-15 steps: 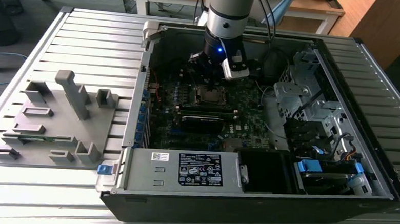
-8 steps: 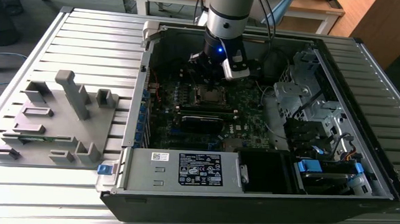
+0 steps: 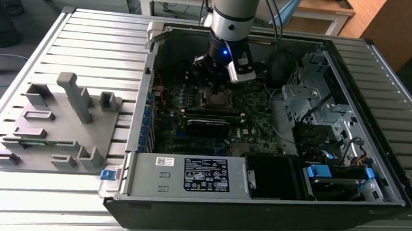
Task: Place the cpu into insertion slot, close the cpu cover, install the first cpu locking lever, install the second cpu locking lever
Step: 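Close the cpu cover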
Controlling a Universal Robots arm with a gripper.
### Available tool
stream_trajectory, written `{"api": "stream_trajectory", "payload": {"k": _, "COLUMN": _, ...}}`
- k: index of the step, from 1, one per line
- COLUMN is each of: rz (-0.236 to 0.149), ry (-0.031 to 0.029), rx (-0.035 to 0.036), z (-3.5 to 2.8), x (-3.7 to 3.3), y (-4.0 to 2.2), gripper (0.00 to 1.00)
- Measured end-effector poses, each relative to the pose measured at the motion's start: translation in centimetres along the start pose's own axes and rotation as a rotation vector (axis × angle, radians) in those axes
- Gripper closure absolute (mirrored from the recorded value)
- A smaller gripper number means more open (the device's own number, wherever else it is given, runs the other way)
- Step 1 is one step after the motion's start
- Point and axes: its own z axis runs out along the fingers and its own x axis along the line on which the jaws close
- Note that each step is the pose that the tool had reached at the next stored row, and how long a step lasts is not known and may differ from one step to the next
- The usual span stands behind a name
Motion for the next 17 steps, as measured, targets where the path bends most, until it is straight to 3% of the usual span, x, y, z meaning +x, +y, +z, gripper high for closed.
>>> {"api": "stream_trajectory", "payload": {"k": 5, "rz": 0.000, "ry": 0.0000, "rx": 0.0000, "z": 0.00, "x": 0.01, "y": 0.00, "gripper": 0.89}}
{"api": "stream_trajectory", "payload": {"k": 7, "rz": -0.002, "ry": -0.0044, "rx": -0.0010, "z": 0.05, "x": 0.10, "y": -0.01, "gripper": 0.89}}
{"api": "stream_trajectory", "payload": {"k": 10, "rz": -0.014, "ry": -0.0165, "rx": -0.0027, "z": 0.15, "x": 0.28, "y": -0.05, "gripper": 0.89}}
{"api": "stream_trajectory", "payload": {"k": 17, "rz": -0.018, "ry": -0.0176, "rx": -0.0027, "z": 0.17, "x": 0.29, "y": -0.06, "gripper": 0.89}}
